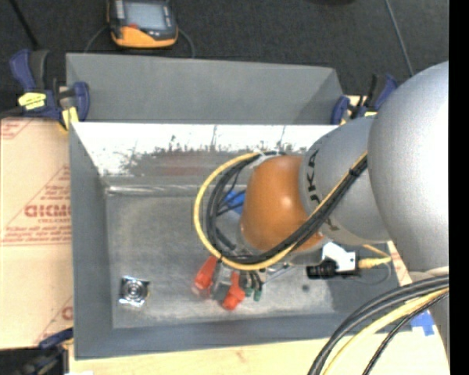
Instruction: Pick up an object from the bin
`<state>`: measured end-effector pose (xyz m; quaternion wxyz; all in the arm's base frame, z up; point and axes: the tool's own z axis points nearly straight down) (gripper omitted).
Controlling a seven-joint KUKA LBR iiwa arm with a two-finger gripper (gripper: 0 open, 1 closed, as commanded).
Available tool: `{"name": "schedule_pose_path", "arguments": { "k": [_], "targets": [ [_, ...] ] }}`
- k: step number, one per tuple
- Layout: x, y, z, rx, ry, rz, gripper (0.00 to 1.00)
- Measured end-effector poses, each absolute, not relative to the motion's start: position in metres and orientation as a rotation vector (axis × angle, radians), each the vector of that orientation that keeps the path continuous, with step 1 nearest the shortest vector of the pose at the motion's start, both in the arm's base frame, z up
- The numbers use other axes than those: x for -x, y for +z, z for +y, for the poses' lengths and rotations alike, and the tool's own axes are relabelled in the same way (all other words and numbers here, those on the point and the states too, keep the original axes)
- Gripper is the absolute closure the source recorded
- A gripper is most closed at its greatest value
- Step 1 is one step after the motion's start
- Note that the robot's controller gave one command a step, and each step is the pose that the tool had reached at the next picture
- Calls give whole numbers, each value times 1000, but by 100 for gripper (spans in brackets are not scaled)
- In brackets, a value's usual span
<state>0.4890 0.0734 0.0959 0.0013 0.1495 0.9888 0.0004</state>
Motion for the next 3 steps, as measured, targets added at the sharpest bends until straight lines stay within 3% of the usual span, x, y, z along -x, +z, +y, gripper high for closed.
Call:
{"name": "schedule_pose_path", "arguments": {
  "k": [1, 2, 3],
  "targets": [
    [-485, 122, 77, -431, 3, 3107, 100],
    [-484, 120, 77, -435, 2, 3109, 0],
    [-498, 68, 57, -559, -1, 3093, 0]
  ]
}}
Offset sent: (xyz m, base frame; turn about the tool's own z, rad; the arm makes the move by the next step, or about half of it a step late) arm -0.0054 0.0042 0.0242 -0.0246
